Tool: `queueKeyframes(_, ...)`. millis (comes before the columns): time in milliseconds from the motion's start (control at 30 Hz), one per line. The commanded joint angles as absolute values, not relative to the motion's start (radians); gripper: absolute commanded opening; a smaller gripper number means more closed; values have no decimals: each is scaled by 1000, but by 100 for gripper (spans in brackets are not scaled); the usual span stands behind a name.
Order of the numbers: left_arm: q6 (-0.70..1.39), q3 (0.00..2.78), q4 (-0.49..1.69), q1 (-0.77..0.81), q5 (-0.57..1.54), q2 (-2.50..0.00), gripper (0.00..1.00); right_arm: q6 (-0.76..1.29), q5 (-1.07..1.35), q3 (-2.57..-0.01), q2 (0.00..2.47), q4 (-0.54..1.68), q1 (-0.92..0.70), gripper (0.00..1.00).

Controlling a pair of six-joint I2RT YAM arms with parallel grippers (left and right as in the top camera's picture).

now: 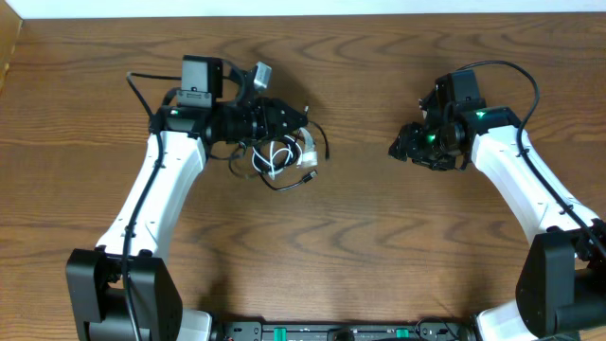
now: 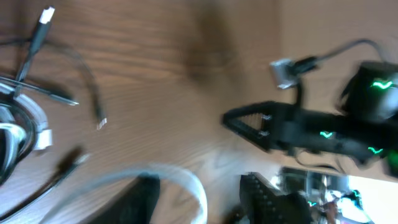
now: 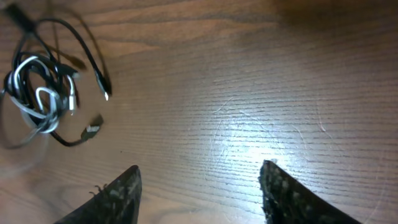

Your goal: Untangle cables

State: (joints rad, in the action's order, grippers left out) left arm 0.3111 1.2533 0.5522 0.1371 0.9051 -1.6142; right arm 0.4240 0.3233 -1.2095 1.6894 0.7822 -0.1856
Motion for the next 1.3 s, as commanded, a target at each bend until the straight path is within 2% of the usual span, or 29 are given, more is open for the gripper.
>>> queueKeyframes(0,165,1262,585,183,757,-1593,71,410,323,-1210,1685,781,-189,58)
queueKeyframes(133,169,1262,690,214,490,-1591,78,409,321,-1210,1685,791,-189,60)
queueKeyframes(233,179,1262,761,227,271,-1592,78,403,316,-1210,1685,794,-189,61)
queueKeyframes(333,180,1262,754,226,187,-1601,76,403,316,-1210,1685,796,-189,61)
queueKeyframes(467,113,1262,673,226,163,-1655,62,403,316,-1210,1685,796,-189,61)
queueKeyframes(800,-271,1262,599,226,163,-1826,56,402,315,-1210,1685,797,-189,61)
queueKeyframes(1033,-313,1262,490,226,124,-1921,52,402,316,-1210,1685,798,-191,61)
queueKeyframes(1200,-318,1262,464,226,114,-1980,37,402,315,-1210,1685,803,-191,61)
queueKeyframes(1267,-318,1262,464,226,114,-1984,35,402,315,-1210,1685,801,-191,61)
